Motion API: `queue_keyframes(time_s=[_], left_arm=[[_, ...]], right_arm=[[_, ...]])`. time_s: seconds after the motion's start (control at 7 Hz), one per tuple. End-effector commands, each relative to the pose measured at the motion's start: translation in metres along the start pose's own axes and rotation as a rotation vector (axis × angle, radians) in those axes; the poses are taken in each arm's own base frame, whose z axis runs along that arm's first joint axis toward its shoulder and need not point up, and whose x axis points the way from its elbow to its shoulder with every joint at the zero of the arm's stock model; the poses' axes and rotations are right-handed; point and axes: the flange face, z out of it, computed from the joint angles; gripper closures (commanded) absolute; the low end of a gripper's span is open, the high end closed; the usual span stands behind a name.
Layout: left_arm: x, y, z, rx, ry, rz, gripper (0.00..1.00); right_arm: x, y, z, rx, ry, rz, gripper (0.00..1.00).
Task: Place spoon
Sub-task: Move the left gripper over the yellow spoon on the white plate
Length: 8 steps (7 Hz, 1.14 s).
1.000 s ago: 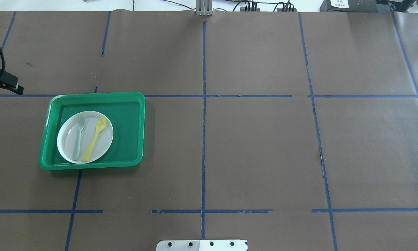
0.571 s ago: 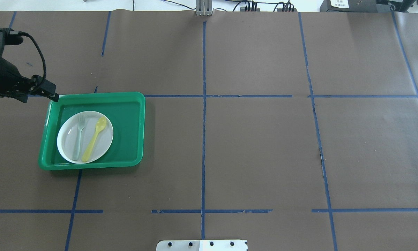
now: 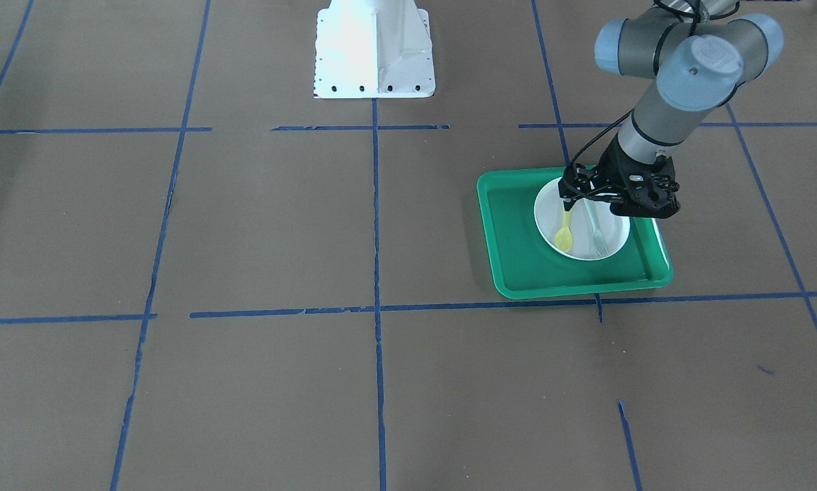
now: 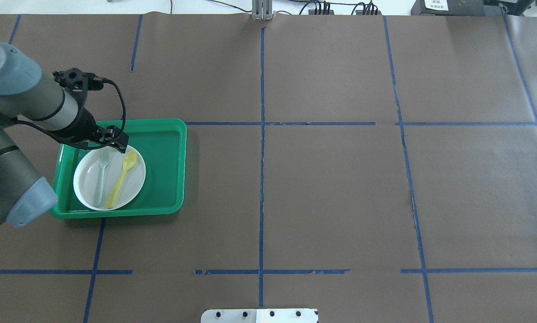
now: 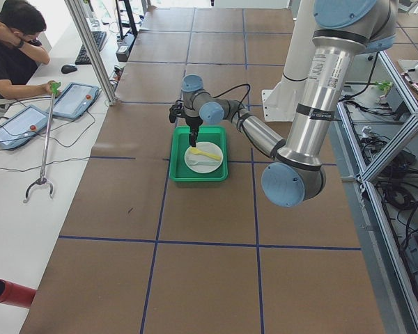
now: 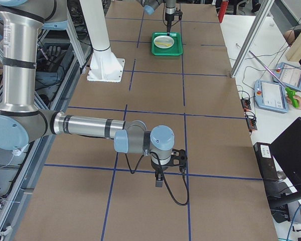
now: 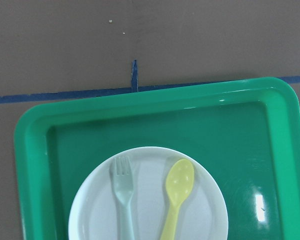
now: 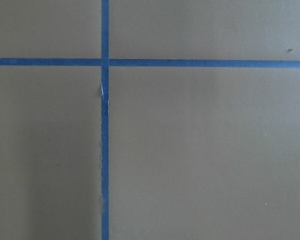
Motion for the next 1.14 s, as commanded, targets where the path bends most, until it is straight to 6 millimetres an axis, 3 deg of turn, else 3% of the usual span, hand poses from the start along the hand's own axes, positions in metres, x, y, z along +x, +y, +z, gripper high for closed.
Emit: queue_keyframes(time_s=[0.0, 0.57, 1.0], left_arm=[[0.004, 0.000, 0.024, -0.003, -0.028, 0.010, 0.24], [-0.004, 0.006, 0.069, -0.020, -0.006, 0.037, 0.26], [0.005, 0.014, 0.075, -0.038, 0.006, 0.043, 0.26]], right_arm=[[0.000, 0.000, 0.000, -0.001, 0.000, 0.001, 0.00], [0.000, 0.000, 0.000, -0.001, 0.000, -0.001, 0.00], [0.000, 0.000, 0.000, -0.001, 0.000, 0.001, 0.00]])
